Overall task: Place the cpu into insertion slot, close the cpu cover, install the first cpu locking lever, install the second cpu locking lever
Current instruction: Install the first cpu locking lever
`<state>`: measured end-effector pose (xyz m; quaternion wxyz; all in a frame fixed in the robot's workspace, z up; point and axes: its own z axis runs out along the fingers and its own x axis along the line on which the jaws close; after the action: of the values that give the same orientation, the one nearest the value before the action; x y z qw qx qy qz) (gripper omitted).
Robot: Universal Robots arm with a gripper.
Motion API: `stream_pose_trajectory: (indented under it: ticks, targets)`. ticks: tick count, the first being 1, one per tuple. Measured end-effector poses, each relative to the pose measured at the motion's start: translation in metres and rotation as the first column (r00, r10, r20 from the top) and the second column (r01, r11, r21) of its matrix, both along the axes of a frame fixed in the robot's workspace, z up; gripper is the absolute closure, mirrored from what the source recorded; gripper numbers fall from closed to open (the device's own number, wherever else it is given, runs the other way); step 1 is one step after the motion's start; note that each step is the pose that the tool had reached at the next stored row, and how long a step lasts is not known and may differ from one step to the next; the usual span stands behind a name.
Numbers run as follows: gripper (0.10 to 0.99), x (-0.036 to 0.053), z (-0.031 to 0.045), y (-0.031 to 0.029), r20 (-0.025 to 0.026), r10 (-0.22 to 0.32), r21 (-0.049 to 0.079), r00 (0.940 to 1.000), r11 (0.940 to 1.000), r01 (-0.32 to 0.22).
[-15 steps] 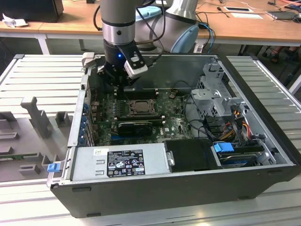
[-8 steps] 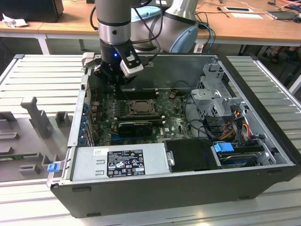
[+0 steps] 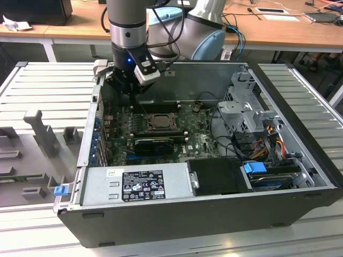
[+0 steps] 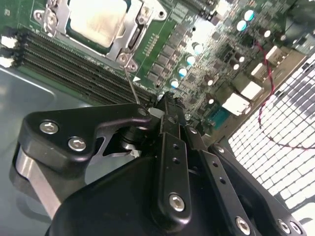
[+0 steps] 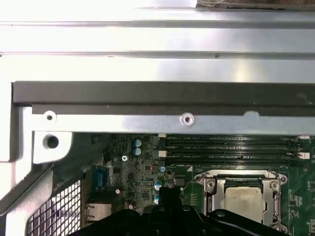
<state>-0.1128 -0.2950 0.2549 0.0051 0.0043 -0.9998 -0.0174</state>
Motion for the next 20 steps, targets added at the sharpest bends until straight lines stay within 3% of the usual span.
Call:
stream_pose_trajectory:
  ticks: [7, 20]
  targets:
    - [0.980, 0.0063, 0.0000, 0.0053, -0.0001, 0.001, 0.000, 1.0000, 1.0000, -0.001]
    - [0.980, 0.0460, -0.0001, 0.0062, -0.0001, 0.002, 0.000, 1.0000, 1.0000, -0.002]
